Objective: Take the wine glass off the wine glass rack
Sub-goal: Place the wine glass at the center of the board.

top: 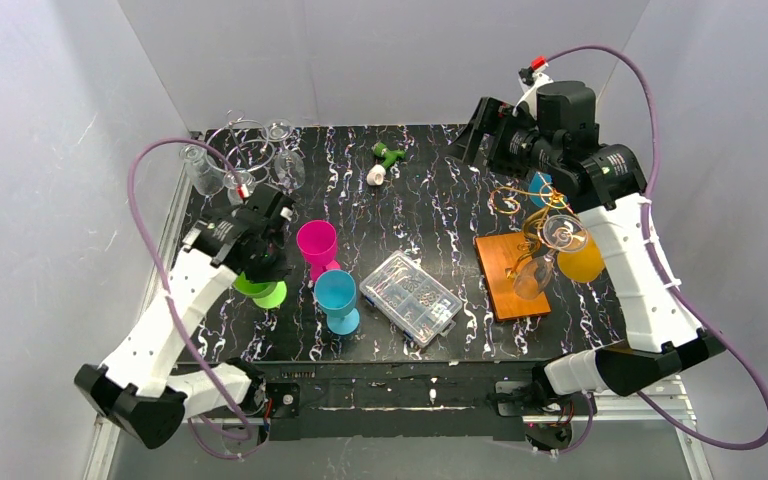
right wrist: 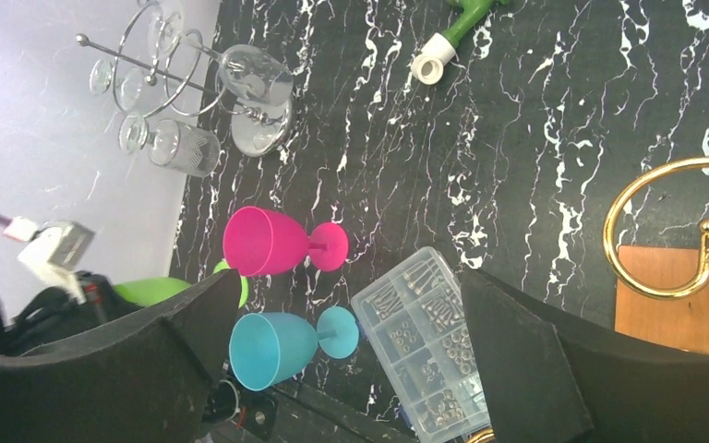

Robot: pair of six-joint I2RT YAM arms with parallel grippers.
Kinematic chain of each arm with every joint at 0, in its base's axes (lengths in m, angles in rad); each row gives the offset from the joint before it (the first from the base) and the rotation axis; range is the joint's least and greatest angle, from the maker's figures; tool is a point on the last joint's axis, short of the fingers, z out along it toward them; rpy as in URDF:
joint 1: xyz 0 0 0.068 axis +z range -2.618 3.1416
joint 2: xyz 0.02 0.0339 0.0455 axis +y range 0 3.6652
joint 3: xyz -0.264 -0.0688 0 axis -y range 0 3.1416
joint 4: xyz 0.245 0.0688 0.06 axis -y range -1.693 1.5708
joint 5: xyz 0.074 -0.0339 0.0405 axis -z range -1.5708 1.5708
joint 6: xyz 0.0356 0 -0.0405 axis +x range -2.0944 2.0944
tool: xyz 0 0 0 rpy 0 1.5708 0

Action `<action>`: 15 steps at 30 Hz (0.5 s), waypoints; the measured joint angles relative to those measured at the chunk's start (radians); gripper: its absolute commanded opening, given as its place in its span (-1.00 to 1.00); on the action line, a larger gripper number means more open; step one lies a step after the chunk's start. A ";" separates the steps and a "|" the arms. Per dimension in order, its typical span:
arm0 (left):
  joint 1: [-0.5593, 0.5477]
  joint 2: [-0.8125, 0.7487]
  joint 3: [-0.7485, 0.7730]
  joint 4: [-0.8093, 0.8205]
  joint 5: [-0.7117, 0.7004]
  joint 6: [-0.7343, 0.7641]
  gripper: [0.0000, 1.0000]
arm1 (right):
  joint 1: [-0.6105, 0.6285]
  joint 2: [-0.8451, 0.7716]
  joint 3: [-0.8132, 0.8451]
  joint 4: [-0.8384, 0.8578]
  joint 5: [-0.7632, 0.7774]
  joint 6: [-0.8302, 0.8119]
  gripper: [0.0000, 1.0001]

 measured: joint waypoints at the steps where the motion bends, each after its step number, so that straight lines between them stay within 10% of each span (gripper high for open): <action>1: 0.003 0.014 -0.018 0.022 0.011 0.001 -1.00 | 0.000 0.005 0.012 -0.003 0.000 -0.003 0.97; 15: 0.104 0.159 -0.154 0.288 0.131 0.011 -1.00 | 0.005 0.035 0.072 -0.036 0.056 -0.035 0.97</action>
